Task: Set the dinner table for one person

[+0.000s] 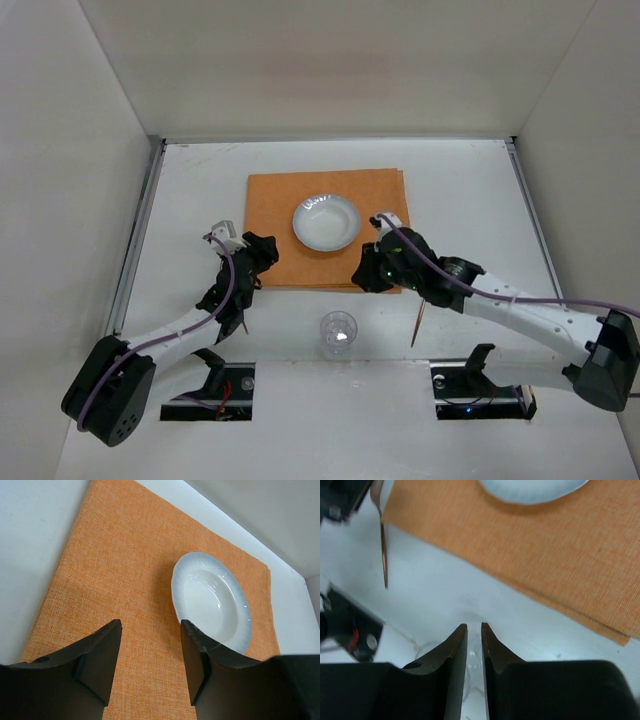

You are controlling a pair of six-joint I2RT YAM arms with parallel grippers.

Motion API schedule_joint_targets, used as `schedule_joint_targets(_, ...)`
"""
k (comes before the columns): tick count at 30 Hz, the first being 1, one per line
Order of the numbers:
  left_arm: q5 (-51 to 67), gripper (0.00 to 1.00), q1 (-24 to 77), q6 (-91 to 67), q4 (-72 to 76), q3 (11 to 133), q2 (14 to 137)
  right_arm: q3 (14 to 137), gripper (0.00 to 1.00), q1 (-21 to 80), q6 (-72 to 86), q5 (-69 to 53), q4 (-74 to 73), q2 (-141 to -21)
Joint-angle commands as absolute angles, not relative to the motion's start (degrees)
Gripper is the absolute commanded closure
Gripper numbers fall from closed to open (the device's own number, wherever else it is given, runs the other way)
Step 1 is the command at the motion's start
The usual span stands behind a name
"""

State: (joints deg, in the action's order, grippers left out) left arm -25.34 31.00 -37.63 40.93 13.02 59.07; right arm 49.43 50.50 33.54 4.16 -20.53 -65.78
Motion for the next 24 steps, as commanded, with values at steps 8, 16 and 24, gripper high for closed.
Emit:
schedule_joint_targets(8,-26.5,0.52,30.7,-37.8,43.8,12.1,56.4,54.1,0.5,63.7,24.4,5.2,-35.0,-67.1)
schedule_joint_targets(16,-26.7,0.51,31.1,-37.4,43.9,12.3,56.7,53.9,0.51,64.4,23.9,5.6,-32.3,-70.9)
schedule_joint_targets(24,-26.7,0.52,30.9,-37.5,43.9,12.4,57.4,54.1,0.65,64.7,22.9,5.6,-29.1,-75.8)
